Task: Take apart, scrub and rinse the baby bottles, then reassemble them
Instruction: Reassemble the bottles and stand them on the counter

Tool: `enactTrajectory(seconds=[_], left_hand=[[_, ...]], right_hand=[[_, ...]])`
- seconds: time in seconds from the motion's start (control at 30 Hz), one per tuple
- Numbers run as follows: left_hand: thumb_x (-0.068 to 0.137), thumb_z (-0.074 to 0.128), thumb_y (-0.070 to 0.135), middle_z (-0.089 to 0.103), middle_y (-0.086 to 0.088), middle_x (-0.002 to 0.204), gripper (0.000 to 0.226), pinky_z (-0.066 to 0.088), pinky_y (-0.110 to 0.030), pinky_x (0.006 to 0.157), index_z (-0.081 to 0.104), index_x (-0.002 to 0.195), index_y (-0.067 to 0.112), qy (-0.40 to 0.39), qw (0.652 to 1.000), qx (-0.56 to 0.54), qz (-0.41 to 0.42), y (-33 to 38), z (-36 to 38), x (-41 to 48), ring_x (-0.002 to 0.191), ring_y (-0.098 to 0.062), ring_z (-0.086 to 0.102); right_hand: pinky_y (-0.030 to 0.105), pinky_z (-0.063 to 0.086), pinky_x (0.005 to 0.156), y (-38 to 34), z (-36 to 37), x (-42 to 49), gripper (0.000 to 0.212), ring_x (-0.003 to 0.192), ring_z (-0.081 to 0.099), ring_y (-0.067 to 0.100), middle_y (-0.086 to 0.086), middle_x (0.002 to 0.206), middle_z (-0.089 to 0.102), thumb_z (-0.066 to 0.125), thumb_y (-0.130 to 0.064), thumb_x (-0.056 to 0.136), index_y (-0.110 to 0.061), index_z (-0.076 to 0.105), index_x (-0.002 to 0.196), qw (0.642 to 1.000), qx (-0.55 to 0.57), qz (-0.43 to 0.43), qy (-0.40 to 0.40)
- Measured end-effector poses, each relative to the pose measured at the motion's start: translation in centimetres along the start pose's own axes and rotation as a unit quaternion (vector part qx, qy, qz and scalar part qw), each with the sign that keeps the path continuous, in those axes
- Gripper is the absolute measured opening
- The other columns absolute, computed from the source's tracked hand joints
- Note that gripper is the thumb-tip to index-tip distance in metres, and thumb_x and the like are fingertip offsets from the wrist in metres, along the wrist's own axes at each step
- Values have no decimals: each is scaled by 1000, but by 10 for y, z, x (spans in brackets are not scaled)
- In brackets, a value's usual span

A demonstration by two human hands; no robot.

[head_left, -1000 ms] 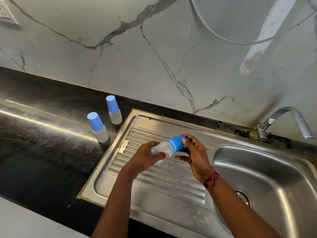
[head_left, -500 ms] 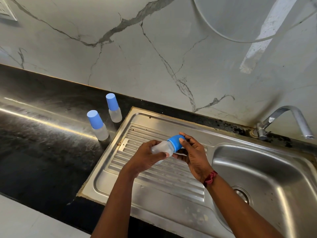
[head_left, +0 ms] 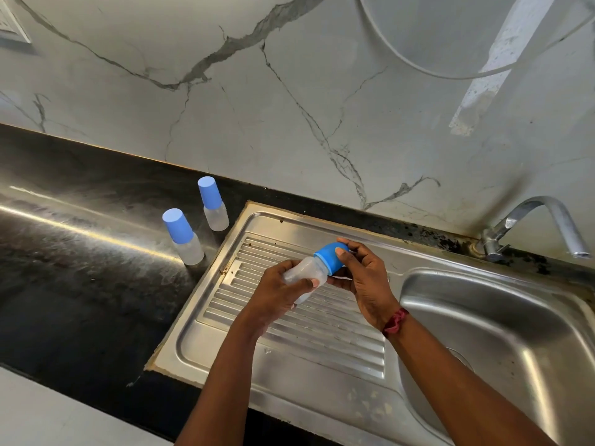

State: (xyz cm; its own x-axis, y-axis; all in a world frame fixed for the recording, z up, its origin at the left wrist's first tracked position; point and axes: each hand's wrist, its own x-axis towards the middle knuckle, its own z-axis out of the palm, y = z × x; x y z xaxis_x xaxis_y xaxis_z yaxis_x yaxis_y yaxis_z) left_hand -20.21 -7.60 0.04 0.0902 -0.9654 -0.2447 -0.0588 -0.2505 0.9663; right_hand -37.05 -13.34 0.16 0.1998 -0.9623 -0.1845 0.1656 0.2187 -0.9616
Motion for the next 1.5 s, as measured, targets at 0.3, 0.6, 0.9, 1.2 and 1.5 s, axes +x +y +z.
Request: enactTrajectory(seconds=[0.3,0.6,0.9,1.2,1.5], left_hand=[[87,72,25,60,-6,102,39,51,-22,63,57,122,17,-15,1000,-16,-6,-4,-7,-1,87,-18,61],[87,74,25,59,-3,100,32,53,-23,65,57,114,24,-6,1000,0,6,-4,-2,0,89,-17,61],[87,74,22,61,3,99,31,54,-19,66,57,112,30,30,998,-29,54,-3,14,-1,88,-14,62],[84,77,23,58,6,100,34,57,-20,69,52,104,37,55,996,-15,65,-7,19,2,90,-14,62],[77,83,23,63,5,108,48,56,-19,75,57,116,31,73,995,-33,60,-20,-5,-15,96,-13,64]], right_hand=[[42,60,83,-2,2,-1,33,102,70,27,11,122,64,57,-20,97,-12,58,129,1000,-5,-14,0],[43,60,83,5,4,-4,37,106,69,28,14,126,62,59,-19,95,-12,57,131,1000,14,-3,9],[38,61,80,-4,5,-4,37,106,69,28,14,126,61,63,-20,90,-14,59,127,999,49,-17,8],[42,60,82,-10,15,-4,42,109,67,28,11,131,56,65,-20,89,-25,56,130,999,6,-48,-23],[47,56,92,7,19,-15,79,108,69,29,12,125,66,76,-13,77,-20,37,145,990,49,87,-101]])
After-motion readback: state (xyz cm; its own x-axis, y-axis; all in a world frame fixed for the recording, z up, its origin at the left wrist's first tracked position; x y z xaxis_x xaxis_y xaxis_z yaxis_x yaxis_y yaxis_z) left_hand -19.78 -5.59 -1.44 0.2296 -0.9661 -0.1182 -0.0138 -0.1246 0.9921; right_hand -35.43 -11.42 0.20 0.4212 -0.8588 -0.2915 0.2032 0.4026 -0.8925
